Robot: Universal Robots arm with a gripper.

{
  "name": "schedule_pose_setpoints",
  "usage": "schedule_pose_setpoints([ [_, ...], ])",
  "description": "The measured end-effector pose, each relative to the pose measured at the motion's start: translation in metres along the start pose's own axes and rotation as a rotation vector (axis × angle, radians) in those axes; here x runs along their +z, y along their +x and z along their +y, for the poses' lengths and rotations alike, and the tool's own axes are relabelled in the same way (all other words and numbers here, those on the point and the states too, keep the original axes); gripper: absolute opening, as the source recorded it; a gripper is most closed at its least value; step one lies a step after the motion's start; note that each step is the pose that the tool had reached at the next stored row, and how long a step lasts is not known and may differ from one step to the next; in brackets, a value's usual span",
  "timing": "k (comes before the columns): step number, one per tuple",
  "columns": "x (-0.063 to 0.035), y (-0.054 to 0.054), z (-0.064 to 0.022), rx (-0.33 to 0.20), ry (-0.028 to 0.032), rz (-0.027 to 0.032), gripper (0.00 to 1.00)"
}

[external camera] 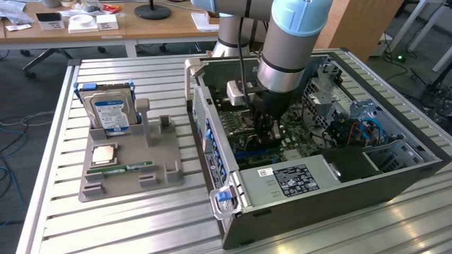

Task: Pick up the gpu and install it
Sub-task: 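Insert the gpu into the slot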

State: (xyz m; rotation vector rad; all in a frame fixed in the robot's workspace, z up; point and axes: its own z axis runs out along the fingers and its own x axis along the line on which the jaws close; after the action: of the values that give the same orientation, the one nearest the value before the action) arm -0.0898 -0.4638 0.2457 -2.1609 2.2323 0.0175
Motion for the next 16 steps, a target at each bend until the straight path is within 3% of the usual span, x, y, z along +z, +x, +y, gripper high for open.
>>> schedule_pose_setpoints([
  [16, 0.0029, 0.0001, 0.0, 0.0, 0.0001, 0.0005, 0.26],
])
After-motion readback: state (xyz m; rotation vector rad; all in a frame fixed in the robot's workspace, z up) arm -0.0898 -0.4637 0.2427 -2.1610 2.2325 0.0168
